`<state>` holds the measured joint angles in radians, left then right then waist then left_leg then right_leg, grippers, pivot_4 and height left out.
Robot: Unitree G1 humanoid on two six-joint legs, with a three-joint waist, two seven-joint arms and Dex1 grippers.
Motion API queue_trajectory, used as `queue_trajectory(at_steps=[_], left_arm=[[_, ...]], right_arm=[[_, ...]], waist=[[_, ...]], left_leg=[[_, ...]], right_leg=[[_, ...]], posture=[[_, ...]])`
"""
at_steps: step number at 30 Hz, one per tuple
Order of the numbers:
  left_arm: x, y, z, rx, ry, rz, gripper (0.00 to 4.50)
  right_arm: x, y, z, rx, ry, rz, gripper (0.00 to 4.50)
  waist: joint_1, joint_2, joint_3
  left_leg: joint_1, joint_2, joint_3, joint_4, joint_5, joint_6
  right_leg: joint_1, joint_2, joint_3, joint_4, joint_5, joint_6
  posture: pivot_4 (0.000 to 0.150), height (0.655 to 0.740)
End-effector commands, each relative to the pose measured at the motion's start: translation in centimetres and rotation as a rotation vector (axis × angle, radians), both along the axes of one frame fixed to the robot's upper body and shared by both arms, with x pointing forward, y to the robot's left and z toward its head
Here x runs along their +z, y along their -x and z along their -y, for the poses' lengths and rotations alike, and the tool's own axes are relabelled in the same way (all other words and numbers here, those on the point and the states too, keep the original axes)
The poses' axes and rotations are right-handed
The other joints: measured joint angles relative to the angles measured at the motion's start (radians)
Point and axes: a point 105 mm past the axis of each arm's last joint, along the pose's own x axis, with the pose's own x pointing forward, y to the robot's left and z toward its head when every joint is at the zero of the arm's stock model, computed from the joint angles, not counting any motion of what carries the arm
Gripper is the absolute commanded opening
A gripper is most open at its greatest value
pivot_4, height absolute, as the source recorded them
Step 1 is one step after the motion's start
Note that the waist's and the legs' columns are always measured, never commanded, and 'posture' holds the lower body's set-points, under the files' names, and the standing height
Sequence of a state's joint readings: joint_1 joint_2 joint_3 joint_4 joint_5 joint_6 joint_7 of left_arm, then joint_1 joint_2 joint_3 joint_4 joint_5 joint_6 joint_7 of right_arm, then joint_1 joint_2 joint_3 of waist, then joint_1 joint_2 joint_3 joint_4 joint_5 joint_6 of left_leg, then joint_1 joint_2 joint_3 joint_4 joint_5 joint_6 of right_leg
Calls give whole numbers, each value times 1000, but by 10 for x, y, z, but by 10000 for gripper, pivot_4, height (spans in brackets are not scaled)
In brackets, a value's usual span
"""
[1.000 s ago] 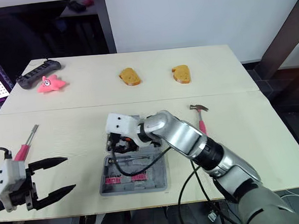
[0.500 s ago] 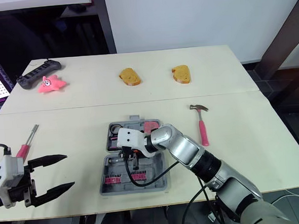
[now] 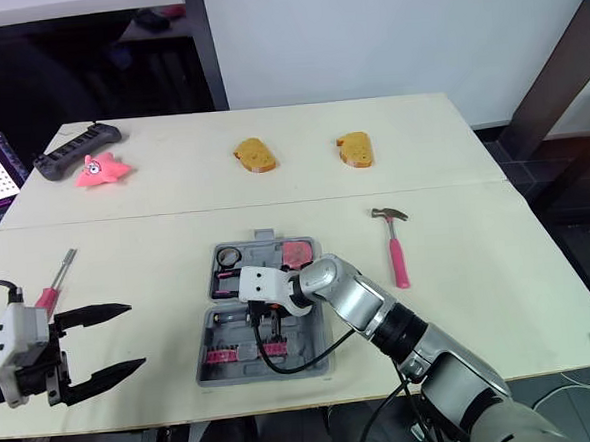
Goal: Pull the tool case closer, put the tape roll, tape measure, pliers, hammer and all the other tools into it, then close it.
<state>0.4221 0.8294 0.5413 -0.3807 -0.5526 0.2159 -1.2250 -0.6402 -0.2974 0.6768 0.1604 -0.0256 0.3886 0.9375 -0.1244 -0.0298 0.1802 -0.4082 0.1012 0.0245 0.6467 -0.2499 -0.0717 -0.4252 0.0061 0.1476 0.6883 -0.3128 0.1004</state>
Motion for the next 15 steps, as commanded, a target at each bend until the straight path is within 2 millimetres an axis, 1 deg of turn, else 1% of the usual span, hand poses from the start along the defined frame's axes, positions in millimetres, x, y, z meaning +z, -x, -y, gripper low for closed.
queue_trajectory(at_steps=[1, 4, 7, 11, 15], left_arm=[[3, -9, -1, 35, 13, -8, 45000], [-4, -16, 0, 47, -18, -10, 45000], [-7, -21, 3, 24, -39, 2, 45000], [-4, -33, -2, 14, -36, 16, 45000], [6, -43, -5, -10, 3, 46, 45000]], right_arm=[[29, 0, -8, 50, -132, 70, 262], [58, 1, -1, 70, -241, 143, 262], [77, 3, 14, 57, -300, 150, 262], [91, -1, 50, 4, -295, 143, 262], [96, -7, 85, -96, -283, 129, 262]], waist=[[1, 0, 0], [4, 0, 0], [8, 0, 0], [25, 0, 0], [32, 0, 1]], left_leg=[[0, 0, 0, 0, 0, 0], [-2, 0, 0, 0, 0, 0], [-2, 0, 0, 0, 0, 0], [-2, 0, 0, 0, 0, 0], [-2, 0, 0, 1, 0, 0]], right_leg=[[0, 0, 0, 0, 0, 0], [-1, 0, 0, 0, 1, 2], [-1, 0, 0, 0, 2, 3], [-1, 0, 0, 0, 1, 3], [-1, 0, 0, 0, 0, 0]], posture=[[1500, 7150], [1500, 7150], [1500, 7150], [1500, 7150], [1500, 7150]])
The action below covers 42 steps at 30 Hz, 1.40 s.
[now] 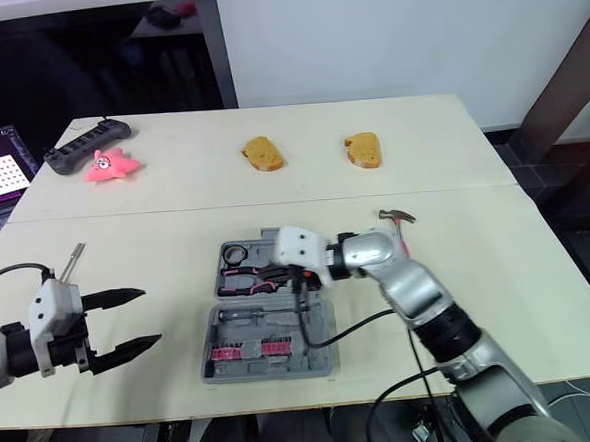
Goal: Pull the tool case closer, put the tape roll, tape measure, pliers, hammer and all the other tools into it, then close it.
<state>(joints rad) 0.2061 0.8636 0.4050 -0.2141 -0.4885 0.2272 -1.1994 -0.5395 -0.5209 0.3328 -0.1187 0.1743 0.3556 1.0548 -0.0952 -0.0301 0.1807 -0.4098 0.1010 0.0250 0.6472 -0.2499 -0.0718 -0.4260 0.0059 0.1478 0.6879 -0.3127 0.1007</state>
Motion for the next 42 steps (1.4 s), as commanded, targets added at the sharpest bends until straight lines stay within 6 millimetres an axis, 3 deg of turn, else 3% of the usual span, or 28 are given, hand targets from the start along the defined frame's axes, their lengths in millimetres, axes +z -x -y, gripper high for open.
queue_trajectory(at_steps=[1, 13, 22, 25, 32, 33, 37, 42], left_arm=[[13, -10, -1, -29, 22, 50, 45000], [-5, -22, -4, -97, 33, 34, 45000], [-3, -30, -11, -76, 53, 46, 45000], [3, -33, -33, 10, 88, 34, 45000], [-4, -17, -76, 170, 106, 24, 45000], [-5, -14, -82, 201, 113, 26, 45000], [-8, -7, -96, 257, 123, 35, 45000], [8, -22, -75, 164, 123, 75, 45000]], right_arm=[[15, 1, 25, -59, -32, 6, 262], [-17, 25, 98, -299, 59, -122, 262], [-17, 37, 126, -401, -22, -136, 262], [-18, 41, 155, -492, -65, -146, 7977], [-24, 56, 236, -758, -109, -126, 41584], [-26, 59, 246, -792, -112, -128, 44661], [-31, 69, 263, -862, -117, -133, 44661], [-31, 75, 255, -881, -147, -131, 44661]], waist=[[2, 0, 0], [1, 0, 0], [2, -1, 0], [3, -1, 0], [0, -1, 0], [0, -1, 0], [1, -1, 0], [7, -1, 0]], left_leg=[[0, 0, 0, 0, 0, 0], [0, 0, 0, 0, 0, 0], [0, 0, 0, 0, 0, 0], [0, 0, 0, 0, 0, 0], [1, 0, 0, 0, 0, 0], [1, 0, 0, 0, 0, 0], [1, 0, 0, 0, 0, 0], [1, 0, 0, 0, 0, 0]], right_leg=[[0, 0, 0, 0, 0, 0], [0, 0, 1, 0, 1, 3], [1, 0, 1, -1, 1, 3], [1, 0, 1, 0, 1, 4], [2, 0, 1, -1, 1, 3], [2, 0, 1, -1, 1, 3], [2, 0, 1, -1, 0, 1], [2, 0, 1, -1, 0, 0]], posture=[[1500, 7150], [1500, 7150], [1500, 7150], [1500, 7150], [1500, 7150], [1500, 7150], [1500, 7150], [1500, 7150]])
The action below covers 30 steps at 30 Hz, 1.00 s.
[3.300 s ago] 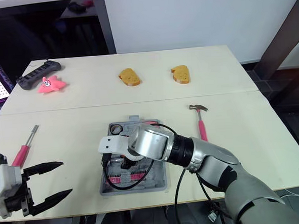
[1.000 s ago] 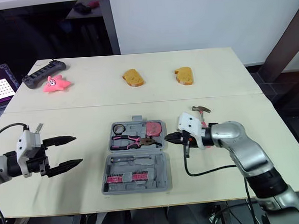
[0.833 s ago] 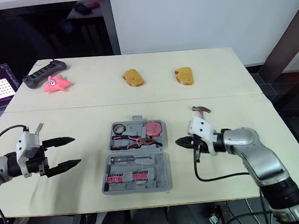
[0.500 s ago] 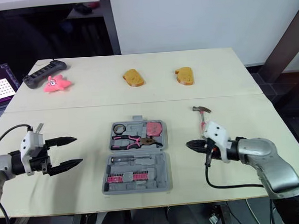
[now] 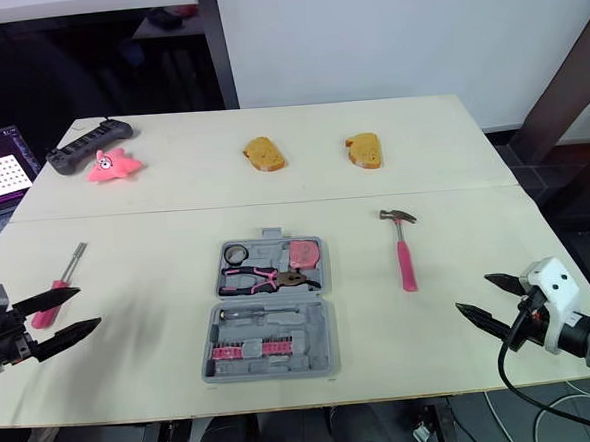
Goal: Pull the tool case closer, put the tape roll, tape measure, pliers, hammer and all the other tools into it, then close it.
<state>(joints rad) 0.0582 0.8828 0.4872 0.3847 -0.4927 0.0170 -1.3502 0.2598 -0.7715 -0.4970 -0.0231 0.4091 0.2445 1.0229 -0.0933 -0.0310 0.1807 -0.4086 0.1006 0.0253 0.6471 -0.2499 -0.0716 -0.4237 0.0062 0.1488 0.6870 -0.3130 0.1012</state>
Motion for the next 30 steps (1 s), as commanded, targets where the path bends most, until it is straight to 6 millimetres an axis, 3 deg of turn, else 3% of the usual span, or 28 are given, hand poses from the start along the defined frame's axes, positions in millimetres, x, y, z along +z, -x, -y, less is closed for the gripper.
queue_trajectory(at_steps=[1, 7, 10, 15, 18, 21, 24, 30], left_arm=[[33, -21, 24, -107, -2, 106, 45000], [64, -58, 92, -349, 19, 102, 45000], [70, -76, 128, -445, -68, 101, 45000], [75, -88, 176, -622, -163, 87, 45000], [81, -96, 196, -655, -173, 93, 45000], [87, -100, 218, -675, -176, 111, 45000], [95, -96, 235, -710, -170, 155, 45000], [99, -81, 248, -696, -113, 145, 45000]], right_arm=[[14, 0, -9, -8, -12, 70, 44661], [26, 6, -33, -45, -63, 107, 44661], [30, 10, -50, -70, -61, 119, 44661], [34, 13, -76, -153, -69, 98, 44661], [39, 12, -89, -186, -69, 103, 44661], [37, 0, -89, -325, -11, 106, 44661], [24, -11, -99, -344, -16, -31, 44661], [30, -53, -84, -437, 9, -103, 44661]], waist=[[8, 0, 0], [40, 0, 0], [51, 1, -1], [48, 2, -1], [50, 2, -1], [48, 2, -1], [48, 2, -1], [49, 2, -1]], left_leg=[[0, 0, 0, 0, 0, 0], [0, -1, 0, 1, 0, 0], [0, -1, 0, 1, 0, 0], [0, -1, -1, 2, 0, 0], [0, -1, -1, 2, 0, 0], [0, -1, -2, 2, 0, 0], [0, -1, -1, 2, 0, 0], [-1, -1, -2, 2, 0, 0]], right_leg=[[0, 0, 0, 0, 0, 0], [1, 0, 0, 0, 1, 2], [1, 0, 0, 0, 2, 3], [1, 1, 0, 0, 2, 4], [1, 1, 0, 0, 2, 4], [2, 1, 1, 0, 2, 3], [1, 1, 1, 0, 2, 3], [1, 1, 1, 1, 2, 3]], posture=[[1500, 7150], [1500, 7150], [1500, 7150], [1500, 7150], [1500, 7150], [1500, 7150], [1500, 7150], [1500, 7150]])
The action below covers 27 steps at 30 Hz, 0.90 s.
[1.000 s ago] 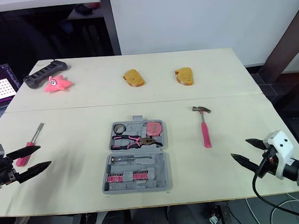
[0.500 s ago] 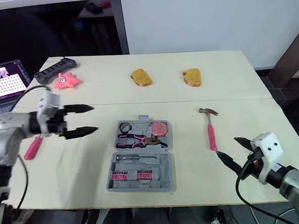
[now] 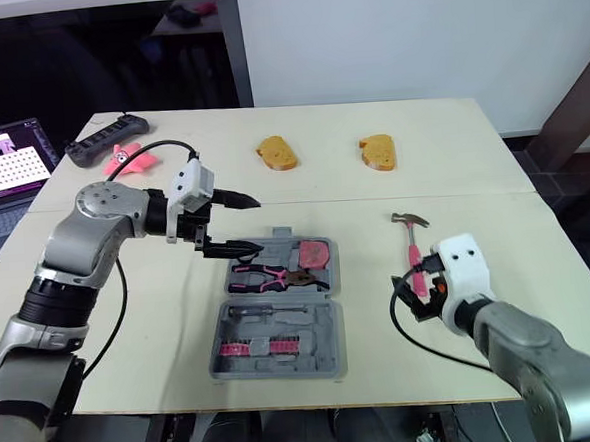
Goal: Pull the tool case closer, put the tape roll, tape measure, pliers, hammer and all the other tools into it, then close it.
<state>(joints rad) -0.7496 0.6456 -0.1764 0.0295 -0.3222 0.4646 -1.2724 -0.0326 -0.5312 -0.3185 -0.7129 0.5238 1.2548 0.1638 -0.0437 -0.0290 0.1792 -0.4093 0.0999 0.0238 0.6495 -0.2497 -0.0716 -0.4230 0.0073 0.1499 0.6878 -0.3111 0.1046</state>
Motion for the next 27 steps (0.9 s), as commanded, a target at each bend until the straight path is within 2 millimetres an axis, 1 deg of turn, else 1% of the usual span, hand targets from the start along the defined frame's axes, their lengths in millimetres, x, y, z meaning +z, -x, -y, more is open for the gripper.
queue_trajectory(at_steps=[1, 4, 6, 9, 12, 18, 21, 24, 27], left_arm=[[13, 13, 7, 6, 52, 6, 45000], [9, 26, 10, 30, 75, -21, 45000], [9, 34, 12, 38, 101, -23, 45000], [13, 38, 13, 75, 136, -30, 45000], [15, 40, 8, 127, 137, -8, 45000], [13, 41, 0, 189, 121, 2, 45000], [12, 40, -2, 204, 116, 6, 45000], [11, 39, -3, 209, 117, -3, 45000], [10, 39, -1, 199, 122, -26, 45000]], right_arm=[[5, -23, 14, -67, 22, -16, 44661], [0, -49, 24, -111, 9, -42, 44661], [-4, -65, 30, -127, 17, -59, 44661], [-10, -81, 36, -104, 49, -79, 44661], [-18, -103, 41, -117, 18, -90, 44661], [-33, -121, 40, -123, -22, -102, 44661], [-41, -127, 37, -129, -35, -111, 36501], [-46, -130, 32, -123, -38, -115, 21426], [-48, -128, 27, -109, -40, -123, 5926]], waist=[[0, 0, 0], [-2, 0, 0], [-2, 0, 0], [0, 0, 0], [-1, 0, 0], [-3, 0, 0], [-4, 0, 0], [-6, 0, 0], [-10, 0, 0]], left_leg=[[0, 0, 0, 0, 0, 0], [0, 0, 0, 0, 0, 0], [0, 0, 0, 0, 0, 0], [0, 0, 0, 0, 0, 0], [0, 0, 0, 0, 0, 0], [0, 0, 0, -1, 0, 0], [0, 0, 1, 0, 0, 0], [0, 0, 1, 0, 0, 0], [0, 0, 1, 0, 0, 0]], right_leg=[[0, 0, 0, 0, 0, 0], [0, 0, 0, 0, 0, 0], [0, 0, 0, 0, 0, 1], [-1, 0, 0, 0, 0, 1], [-1, 0, 0, 0, 1, 2], [-1, 0, 0, 0, 1, 3], [-1, 0, 0, 0, 2, 3], [0, 0, 0, 0, 2, 3], [0, 0, 0, 0, 2, 3]], posture=[[1500, 7150], [1500, 7150], [1500, 7150], [1500, 7150], [1500, 7150], [1500, 7150], [1500, 7150], [1500, 7150], [1500, 7150]])
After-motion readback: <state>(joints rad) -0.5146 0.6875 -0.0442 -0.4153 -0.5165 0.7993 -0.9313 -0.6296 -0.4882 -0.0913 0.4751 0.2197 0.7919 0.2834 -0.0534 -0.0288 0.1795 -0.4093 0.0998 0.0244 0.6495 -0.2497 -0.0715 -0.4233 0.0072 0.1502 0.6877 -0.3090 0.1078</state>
